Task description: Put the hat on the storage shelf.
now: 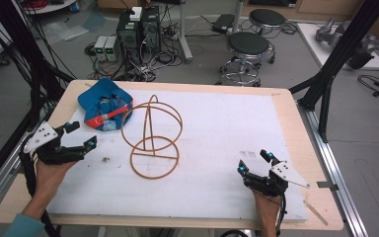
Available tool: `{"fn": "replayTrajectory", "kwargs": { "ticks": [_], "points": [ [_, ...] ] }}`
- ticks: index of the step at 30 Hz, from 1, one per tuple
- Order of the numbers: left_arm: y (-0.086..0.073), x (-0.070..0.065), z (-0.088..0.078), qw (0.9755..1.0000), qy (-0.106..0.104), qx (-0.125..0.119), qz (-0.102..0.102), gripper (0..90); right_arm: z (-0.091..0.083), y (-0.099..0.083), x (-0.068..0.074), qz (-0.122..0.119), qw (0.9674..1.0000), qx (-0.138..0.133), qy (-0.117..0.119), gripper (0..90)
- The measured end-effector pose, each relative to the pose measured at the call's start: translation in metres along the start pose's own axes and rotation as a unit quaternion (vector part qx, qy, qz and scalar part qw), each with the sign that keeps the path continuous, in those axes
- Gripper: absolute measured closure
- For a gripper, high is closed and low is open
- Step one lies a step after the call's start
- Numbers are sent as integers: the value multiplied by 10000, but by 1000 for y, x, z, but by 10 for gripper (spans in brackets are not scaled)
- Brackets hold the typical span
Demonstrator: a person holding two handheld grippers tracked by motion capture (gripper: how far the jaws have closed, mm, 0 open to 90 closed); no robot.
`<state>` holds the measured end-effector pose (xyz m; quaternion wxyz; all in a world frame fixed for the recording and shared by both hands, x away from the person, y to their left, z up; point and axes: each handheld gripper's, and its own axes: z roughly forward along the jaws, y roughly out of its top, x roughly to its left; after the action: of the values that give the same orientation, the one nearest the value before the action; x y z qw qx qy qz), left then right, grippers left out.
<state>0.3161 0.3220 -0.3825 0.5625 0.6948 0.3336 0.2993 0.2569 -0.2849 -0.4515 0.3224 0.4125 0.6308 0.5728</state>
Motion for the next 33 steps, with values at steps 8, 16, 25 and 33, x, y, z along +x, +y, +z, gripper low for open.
{"fn": "replayTrajectory", "kwargs": {
  "ticks": [8, 16, 25, 33],
  "points": [
    [27, 19, 21, 9987, -318, 261, 317, 146, 0, 0, 1, 22, 10000, 8, -2, 105],
    [47, 42, 52, 9957, -444, 746, 309, 148, 0, 0, 1, 23, 10000, -1, 0, 105],
    [56, 60, 80, 9906, -499, 1218, 370, 160, 0, 0, 0, 0, 10000, -5, 2, 105],
    [52, 79, 98, 9818, -418, 1771, 544, 164, -1, 0, 0, 62, 10000, -27, 1, 105]
  ]
}}
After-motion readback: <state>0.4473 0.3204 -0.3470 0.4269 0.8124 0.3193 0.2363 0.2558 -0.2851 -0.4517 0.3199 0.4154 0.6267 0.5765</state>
